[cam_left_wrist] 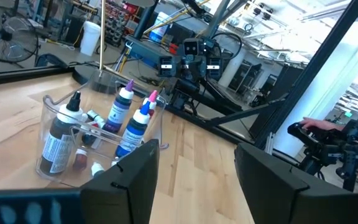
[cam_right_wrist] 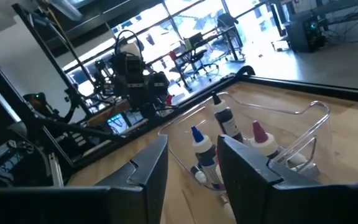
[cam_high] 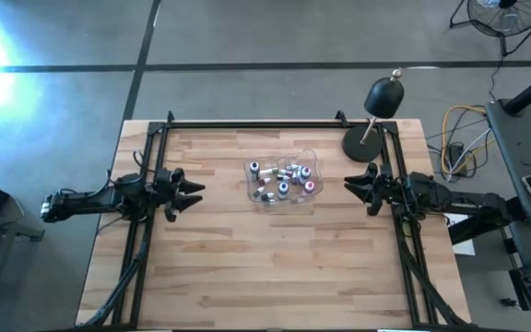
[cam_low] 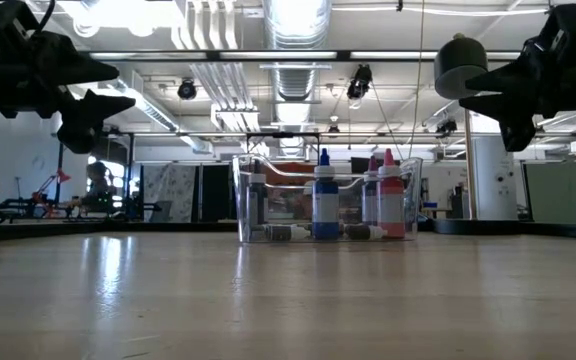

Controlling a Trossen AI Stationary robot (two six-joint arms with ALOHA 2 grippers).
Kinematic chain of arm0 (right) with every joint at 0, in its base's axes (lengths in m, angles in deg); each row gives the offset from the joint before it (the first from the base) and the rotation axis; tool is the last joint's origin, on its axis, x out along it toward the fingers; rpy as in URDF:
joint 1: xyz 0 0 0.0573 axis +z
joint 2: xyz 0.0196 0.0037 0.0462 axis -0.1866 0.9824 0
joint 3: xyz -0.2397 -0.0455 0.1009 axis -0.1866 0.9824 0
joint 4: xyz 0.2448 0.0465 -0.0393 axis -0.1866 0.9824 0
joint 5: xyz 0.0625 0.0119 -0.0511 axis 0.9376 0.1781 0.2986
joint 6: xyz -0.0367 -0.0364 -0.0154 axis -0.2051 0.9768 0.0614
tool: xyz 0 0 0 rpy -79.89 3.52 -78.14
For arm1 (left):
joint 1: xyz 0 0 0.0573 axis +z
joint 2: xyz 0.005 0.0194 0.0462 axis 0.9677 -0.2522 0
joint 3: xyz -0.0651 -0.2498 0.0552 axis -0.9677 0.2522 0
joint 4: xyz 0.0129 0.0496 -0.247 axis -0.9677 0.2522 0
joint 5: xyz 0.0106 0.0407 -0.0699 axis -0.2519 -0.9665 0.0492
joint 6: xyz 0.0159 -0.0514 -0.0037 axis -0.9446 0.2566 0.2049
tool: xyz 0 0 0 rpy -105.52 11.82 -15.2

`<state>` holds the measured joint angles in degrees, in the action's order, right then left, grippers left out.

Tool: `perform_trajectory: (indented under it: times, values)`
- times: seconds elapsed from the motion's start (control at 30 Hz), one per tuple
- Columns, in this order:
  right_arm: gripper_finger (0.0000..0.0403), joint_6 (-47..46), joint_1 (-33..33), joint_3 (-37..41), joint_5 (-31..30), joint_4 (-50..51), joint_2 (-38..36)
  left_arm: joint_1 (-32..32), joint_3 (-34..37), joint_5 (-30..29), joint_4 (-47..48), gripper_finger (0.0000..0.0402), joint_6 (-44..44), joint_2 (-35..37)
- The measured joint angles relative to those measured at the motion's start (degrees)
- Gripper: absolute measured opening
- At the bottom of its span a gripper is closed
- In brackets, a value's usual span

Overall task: Pick & Place food coloring
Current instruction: Return to Home Position

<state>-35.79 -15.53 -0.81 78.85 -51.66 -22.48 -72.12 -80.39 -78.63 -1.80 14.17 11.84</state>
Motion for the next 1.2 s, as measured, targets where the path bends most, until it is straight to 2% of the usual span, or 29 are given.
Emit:
perform_trajectory:
  times: [0.3, 0.67, 1.0, 1.2]
  values:
    - [0.0123, 0.0, 0.2, 0.0, 0.0, 0.0, 0.0, 0.0, -0.2, 0.0, 0.1, 0.0186, 0.0, 0.0]
    - [0.0135, 0.1, 0.3, 0.0, 0.0, 0.0, 0.0, 0.0, -0.2, 0.0, 0.0, 0.0186, 0.0, 0.0]
    - [0.0124, 24.9, 0.4, 0.0, -1.6, -2.2, 0.0, 0.0, -0.2, 0.0, -0.1, 0.0186, 0.0, -0.1]
    - [0.0121, 29.4, 0.4, 0.0, -1.3, -1.9, 0.0, 0.0, -0.2, 0.0, -0.1, 0.0186, 0.0, 0.0]
